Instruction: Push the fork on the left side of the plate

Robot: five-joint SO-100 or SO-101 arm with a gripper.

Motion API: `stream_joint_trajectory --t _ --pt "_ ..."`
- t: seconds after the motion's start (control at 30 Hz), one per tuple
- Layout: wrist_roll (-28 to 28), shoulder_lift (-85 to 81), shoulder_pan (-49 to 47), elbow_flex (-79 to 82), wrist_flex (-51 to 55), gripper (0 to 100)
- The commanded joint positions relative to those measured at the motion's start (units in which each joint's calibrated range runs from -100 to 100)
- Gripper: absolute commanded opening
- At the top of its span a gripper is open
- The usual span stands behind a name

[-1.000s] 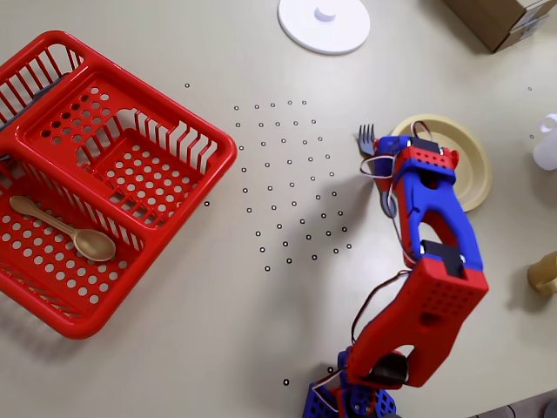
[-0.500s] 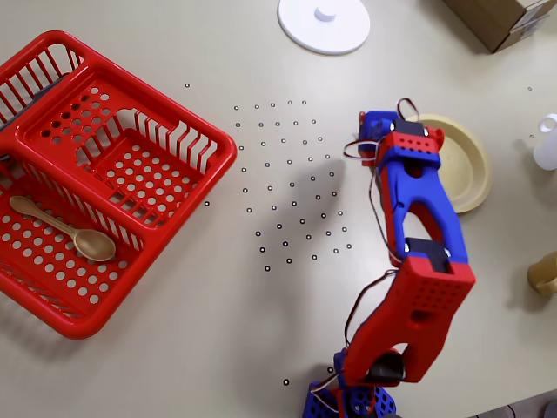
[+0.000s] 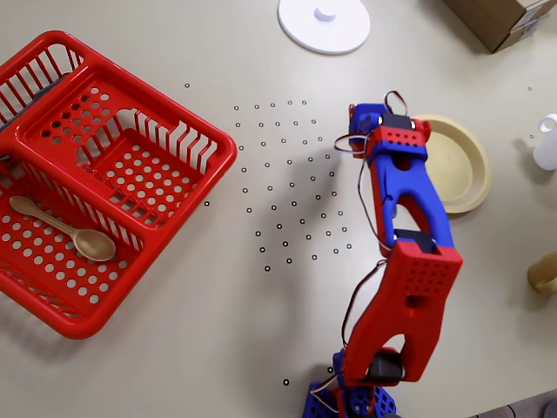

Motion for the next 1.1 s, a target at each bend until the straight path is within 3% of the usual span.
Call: stream_joint_trajectory --t 0.0,1.07 --pt "1.1 -3.1 0.3 -3.5 -1.0 0" --pt "7.1 -2.8 5.8 2.3 -1.0 0"
